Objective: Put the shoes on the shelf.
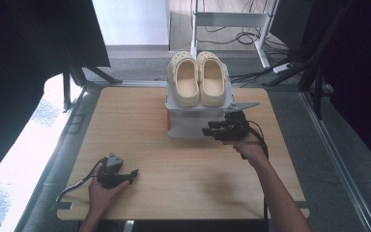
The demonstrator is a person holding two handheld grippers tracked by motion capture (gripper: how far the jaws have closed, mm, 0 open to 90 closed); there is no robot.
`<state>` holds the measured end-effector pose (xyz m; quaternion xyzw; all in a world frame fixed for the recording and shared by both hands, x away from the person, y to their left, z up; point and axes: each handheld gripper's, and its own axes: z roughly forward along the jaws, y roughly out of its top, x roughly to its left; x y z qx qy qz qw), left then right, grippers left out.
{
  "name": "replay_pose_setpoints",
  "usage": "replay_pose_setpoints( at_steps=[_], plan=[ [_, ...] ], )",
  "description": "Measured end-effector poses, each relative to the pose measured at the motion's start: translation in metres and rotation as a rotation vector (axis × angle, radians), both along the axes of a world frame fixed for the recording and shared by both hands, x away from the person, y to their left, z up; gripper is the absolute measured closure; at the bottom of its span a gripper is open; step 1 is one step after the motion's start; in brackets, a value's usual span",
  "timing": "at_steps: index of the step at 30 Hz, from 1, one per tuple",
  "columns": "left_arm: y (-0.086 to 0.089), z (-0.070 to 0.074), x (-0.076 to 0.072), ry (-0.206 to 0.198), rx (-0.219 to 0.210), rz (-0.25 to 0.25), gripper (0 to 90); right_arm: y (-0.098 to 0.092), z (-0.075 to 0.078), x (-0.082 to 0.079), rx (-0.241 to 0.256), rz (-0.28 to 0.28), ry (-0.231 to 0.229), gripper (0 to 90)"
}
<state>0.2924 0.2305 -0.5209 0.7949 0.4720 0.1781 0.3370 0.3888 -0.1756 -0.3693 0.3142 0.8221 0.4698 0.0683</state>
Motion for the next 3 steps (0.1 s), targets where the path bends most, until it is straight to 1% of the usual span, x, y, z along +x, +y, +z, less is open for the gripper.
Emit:
replay_pose_setpoints(
  at_steps=[3],
  plan=[
    [0.0000, 0.0000, 0.0000, 0.000, 0.000, 0.000, 26.6, 0.0014, -0.0006, -0.0013, -0.002, 0.001, -0.012, 54.9]
  ],
)
